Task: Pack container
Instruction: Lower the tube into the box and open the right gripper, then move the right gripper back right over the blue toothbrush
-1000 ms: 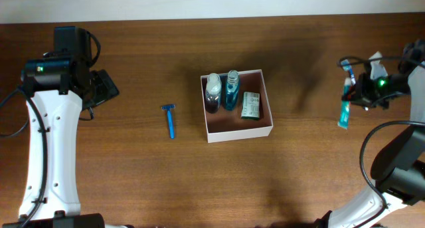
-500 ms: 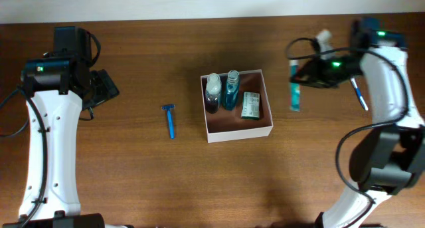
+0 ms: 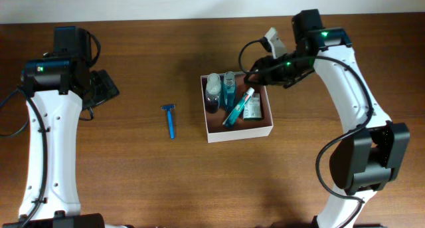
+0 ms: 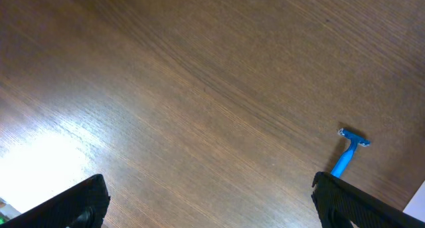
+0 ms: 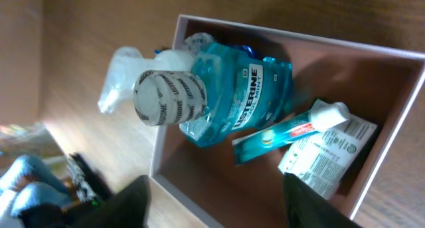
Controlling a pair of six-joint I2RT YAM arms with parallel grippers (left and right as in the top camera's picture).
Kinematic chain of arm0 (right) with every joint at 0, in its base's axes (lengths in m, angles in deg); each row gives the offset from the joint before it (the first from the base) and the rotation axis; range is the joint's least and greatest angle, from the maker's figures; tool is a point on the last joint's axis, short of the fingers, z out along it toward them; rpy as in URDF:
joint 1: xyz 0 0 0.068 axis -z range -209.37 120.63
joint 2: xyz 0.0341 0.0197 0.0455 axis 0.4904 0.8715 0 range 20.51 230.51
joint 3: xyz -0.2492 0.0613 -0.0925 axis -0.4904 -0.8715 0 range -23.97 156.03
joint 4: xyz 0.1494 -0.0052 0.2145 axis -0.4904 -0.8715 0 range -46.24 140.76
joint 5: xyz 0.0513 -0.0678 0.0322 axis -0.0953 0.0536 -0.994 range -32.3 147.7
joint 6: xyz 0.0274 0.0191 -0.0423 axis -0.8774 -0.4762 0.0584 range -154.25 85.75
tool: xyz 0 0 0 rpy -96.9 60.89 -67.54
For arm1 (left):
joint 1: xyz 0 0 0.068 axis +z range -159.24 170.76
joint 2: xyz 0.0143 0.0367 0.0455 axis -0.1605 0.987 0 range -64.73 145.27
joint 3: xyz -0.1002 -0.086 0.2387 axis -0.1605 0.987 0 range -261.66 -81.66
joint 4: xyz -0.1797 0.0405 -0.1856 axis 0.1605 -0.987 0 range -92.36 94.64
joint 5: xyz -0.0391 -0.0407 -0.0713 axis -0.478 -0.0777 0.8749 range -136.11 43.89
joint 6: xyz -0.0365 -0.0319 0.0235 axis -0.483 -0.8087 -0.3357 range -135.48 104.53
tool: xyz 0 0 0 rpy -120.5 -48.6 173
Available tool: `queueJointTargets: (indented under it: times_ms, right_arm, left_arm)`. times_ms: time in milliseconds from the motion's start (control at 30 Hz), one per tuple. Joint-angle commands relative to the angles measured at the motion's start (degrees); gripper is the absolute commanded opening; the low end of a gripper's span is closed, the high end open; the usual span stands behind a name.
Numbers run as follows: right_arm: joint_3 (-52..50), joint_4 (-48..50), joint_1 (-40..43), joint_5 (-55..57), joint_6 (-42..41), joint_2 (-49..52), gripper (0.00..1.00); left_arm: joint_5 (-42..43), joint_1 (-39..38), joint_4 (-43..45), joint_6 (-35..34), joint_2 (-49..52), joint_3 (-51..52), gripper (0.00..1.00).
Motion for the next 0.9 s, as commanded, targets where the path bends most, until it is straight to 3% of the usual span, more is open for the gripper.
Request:
queueJointTargets:
  times_ms: [0,300,867]
  right_arm:
    - [1.1,0.2,-0.2,3.6,0.5,0.5,0.98]
    - [1.1,-0.5,6.9,3.4,-0.5,0.5,0.98]
    - [1.1,-0.7,33.1,5.8,-0.5,0.5,0.98]
  left_arm:
    - [-0.4,0.1,-0.1,-0.7,0.3,0.2,0.99]
    - [-0.4,0.1,-0.1,-0.7,0.3,0.2,0.99]
    - [-0.4,0.1,0.0,-0.7,0.3,0.2,0.99]
